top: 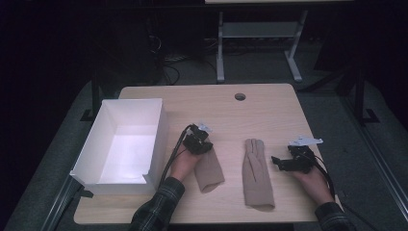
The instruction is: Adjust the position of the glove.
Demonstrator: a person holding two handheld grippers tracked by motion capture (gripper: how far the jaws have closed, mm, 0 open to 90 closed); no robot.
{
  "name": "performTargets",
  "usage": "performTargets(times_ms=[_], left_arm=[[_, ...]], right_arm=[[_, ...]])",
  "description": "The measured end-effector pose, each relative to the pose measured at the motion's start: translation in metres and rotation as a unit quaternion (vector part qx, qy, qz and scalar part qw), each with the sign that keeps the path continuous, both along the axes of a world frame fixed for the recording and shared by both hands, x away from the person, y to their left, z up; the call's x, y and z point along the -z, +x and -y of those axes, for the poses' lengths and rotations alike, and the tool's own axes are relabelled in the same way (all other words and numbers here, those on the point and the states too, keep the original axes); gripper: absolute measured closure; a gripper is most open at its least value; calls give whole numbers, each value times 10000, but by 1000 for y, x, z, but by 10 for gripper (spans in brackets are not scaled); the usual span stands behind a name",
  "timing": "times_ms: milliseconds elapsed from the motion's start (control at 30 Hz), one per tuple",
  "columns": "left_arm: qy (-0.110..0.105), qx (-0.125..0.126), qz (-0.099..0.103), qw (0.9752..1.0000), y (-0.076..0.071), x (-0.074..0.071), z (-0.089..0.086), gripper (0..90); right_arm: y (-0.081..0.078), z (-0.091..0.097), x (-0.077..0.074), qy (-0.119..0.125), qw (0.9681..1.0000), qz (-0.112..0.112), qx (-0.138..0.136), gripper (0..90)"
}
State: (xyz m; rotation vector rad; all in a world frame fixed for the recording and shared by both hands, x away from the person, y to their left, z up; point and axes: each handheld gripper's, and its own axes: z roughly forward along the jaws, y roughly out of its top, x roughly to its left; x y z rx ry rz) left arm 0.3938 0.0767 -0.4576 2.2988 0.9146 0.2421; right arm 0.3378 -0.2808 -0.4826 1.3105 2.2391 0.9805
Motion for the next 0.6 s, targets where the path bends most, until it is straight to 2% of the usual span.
performTargets(times_ms=[300,333,433,600], left_arm=[[-19,432,-13,9991,-15,0,29,897],[-85,460,-40,9989,-17,1,32,897],[-45,617,-42,9981,-20,1,41,897],[-43,697,-23,9976,-23,1,49,897]], right_arm=[[0,0,0,-2,10000,1,-2,152],[0,0,0,-2,10000,1,-2,152],[0,0,0,-2,10000,0,-1,152],[0,0,0,-1,10000,1,-2,152]])
